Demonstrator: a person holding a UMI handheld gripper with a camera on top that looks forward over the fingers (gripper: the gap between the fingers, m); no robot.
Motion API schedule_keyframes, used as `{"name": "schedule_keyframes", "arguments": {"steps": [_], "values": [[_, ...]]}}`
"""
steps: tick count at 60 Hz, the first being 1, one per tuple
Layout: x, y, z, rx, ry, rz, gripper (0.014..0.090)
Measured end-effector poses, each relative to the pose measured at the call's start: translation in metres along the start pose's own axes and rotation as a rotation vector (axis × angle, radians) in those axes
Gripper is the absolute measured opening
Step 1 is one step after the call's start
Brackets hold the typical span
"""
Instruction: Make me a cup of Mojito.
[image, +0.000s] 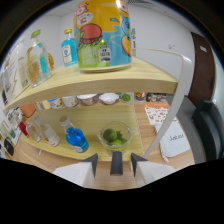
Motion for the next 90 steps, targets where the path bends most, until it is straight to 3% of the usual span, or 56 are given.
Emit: {"name": "schedule_keyframes", "arguments": {"steps": [17,32,58,81,90], "values": [[0.005,0.006,0.01,-0.045,0.016,0.012,0.0191],[0.007,0.006,0.009,-0.056,0.022,-0.003,0.0166],[-0.011,-0.009,-0.05,0.084,0.039,0.0,0.0152],[-0.073,0.07,-0.061,0.064,0.028,0.042,0.0153],[-0.077,0.071,-0.06,0.095,0.107,-0.072,0.0152]]}}
